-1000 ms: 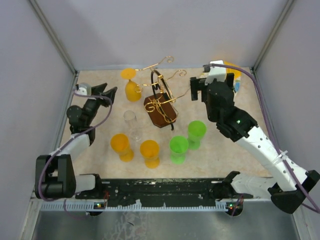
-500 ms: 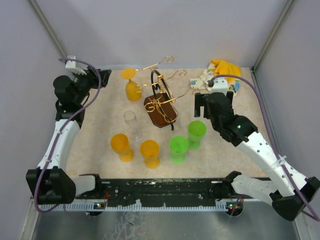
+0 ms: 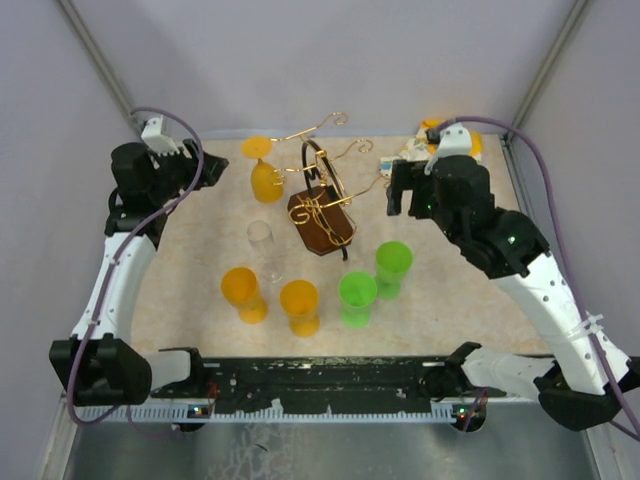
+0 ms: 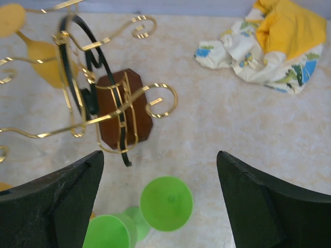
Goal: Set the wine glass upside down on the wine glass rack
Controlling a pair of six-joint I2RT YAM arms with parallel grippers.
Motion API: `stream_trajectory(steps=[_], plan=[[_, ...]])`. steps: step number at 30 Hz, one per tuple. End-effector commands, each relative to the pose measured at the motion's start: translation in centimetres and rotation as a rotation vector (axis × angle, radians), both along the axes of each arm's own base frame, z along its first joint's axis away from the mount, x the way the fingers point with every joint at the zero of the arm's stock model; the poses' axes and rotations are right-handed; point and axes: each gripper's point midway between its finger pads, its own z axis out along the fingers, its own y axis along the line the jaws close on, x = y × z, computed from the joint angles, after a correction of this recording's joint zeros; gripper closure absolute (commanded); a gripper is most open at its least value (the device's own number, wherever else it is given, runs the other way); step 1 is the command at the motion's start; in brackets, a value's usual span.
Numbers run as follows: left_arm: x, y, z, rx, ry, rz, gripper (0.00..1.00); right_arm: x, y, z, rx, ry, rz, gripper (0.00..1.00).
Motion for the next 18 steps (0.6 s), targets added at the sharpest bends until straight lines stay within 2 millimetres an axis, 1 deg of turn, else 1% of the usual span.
stream_trajectory(steps=[1,2,4,6,8,11,16,18], plan=[[-0.1,-0.2,-0.5,0.021,0.048,-0.024,0.32,0.3,2.6,5.8,0.017,-0.084,0.106,0.1],[-0.1,-0.3,-0.8,0.024,0.06,-0.03,0.33,0.6,3.6,6.6,0.008,-0.094,0.135,0.1],[-0.3,-0.3,-1.4,0.038,0.086,-0.037,0.32,1.4,5.7,7.4,-0.024,-0.096,0.189,0.09],[-0.9,-0.7,-1.7,0.057,0.103,-0.075,0.32,2.0,6.9,8.5,-0.026,-0.114,0.21,0.09],[-1.8,-1.3,-1.9,0.074,0.123,-0.127,0.32,2.5,7.4,9.2,-0.018,-0.134,0.215,0.07],[-3.8,-2.1,-2.5,0.108,0.174,-0.172,0.32,3.0,8.0,9.1,-0.018,-0.14,0.22,0.05],[-7.0,-3.2,-3.1,0.18,0.226,-0.187,0.31,3.5,8.2,7.8,-0.045,-0.118,0.215,0.03],[-8.3,-4.1,-3.4,0.199,0.257,-0.199,0.31,3.6,8.1,7.5,-0.05,-0.118,0.212,0.02]])
